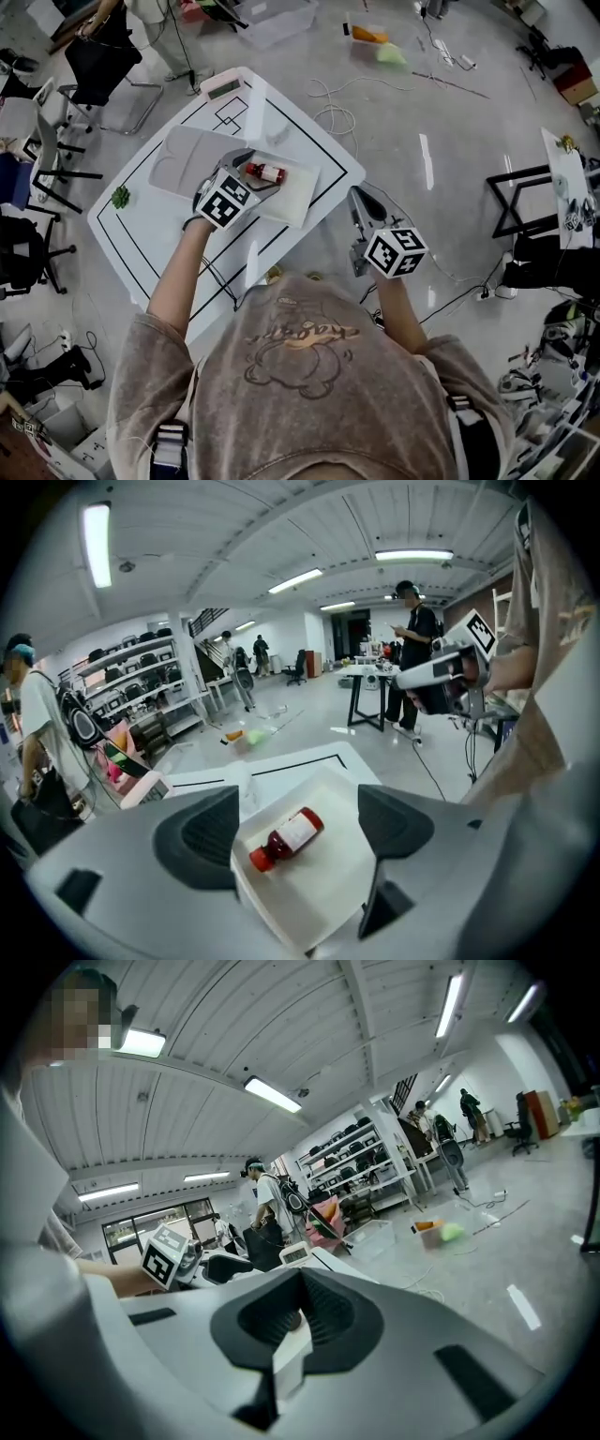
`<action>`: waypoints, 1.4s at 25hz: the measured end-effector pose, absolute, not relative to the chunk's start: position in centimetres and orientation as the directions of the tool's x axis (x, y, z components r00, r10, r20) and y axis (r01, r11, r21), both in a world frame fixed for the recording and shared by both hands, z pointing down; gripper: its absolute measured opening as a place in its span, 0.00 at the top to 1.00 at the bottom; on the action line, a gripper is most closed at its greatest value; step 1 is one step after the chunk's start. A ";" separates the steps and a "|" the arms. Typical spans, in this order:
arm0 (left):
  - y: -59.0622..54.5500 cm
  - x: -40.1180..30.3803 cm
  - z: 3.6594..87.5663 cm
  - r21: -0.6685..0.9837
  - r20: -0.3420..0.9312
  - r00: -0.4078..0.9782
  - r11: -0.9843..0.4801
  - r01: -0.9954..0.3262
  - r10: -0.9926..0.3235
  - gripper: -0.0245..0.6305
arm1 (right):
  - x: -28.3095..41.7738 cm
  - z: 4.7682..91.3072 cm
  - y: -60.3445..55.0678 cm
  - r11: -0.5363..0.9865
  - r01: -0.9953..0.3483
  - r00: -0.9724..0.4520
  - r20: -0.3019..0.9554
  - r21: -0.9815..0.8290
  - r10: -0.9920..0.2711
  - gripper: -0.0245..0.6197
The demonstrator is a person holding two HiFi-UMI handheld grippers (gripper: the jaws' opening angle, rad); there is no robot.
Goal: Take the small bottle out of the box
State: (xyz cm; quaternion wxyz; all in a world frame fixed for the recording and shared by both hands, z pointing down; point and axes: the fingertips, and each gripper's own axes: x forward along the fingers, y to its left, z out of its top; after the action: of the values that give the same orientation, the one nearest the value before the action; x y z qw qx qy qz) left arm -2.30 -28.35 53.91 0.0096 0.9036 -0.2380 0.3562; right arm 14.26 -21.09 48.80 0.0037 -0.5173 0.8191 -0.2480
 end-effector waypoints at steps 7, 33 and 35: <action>-28.8 -1.3 57.5 -0.177 0.745 0.584 -0.939 -0.294 -0.323 0.37 | 15.2 48.9 -20.6 0.315 -0.855 -0.441 0.257 -0.412 -0.860 0.97; -29.3 0.1 67.0 -0.231 0.936 0.301 -0.964 0.134 -0.182 0.47 | 18.0 50.3 -17.2 0.163 -0.889 -0.311 0.304 -0.427 -0.900 0.97; -29.5 0.2 66.9 -0.226 0.941 0.290 -0.963 0.146 -0.177 0.47 | 18.5 50.3 -16.9 0.149 -0.892 -0.299 0.309 -0.427 -0.903 0.97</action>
State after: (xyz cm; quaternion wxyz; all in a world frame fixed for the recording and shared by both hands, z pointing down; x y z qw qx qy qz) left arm 0.22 -29.46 66.94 -0.1353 0.7915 -0.0098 0.5959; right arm 18.48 -16.86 50.33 0.0099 -0.5920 0.7579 -0.2739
